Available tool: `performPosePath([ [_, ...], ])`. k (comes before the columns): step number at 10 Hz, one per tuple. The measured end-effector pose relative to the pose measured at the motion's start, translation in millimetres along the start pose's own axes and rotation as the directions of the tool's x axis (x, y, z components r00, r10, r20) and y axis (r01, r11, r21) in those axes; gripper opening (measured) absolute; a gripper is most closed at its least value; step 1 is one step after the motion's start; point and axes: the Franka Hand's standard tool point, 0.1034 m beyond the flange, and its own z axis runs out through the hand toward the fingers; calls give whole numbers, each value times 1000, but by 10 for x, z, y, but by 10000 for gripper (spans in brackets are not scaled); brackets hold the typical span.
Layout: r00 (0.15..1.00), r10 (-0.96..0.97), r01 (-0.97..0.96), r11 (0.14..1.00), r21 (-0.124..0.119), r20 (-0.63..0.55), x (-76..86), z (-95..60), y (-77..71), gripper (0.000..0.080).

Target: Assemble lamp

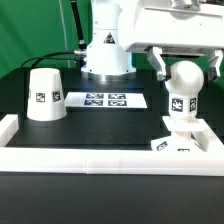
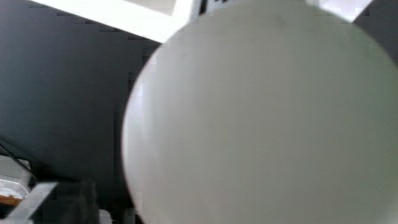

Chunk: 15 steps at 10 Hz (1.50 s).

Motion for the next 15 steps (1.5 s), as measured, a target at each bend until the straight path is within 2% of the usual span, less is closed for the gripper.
performPosePath([
  [4,1000,0,0,1000,1,2,-5,4,-4,698],
  [6,1000,-1,1,1000,14,31,-44,24,-35,698],
  [7,998,-3,1,1000,28,63,-71,37,-64,698],
  [8,988,8,-18,998,64,153,-122,52,-149,698],
  [9,976,9,-29,996,90,218,-105,53,-194,698],
  [10,970,8,-33,995,99,242,-92,57,-196,698],
  [13,911,-4,-65,986,153,412,-196,53,-246,698],
  [15,901,-5,-70,985,157,434,-214,78,-216,698],
])
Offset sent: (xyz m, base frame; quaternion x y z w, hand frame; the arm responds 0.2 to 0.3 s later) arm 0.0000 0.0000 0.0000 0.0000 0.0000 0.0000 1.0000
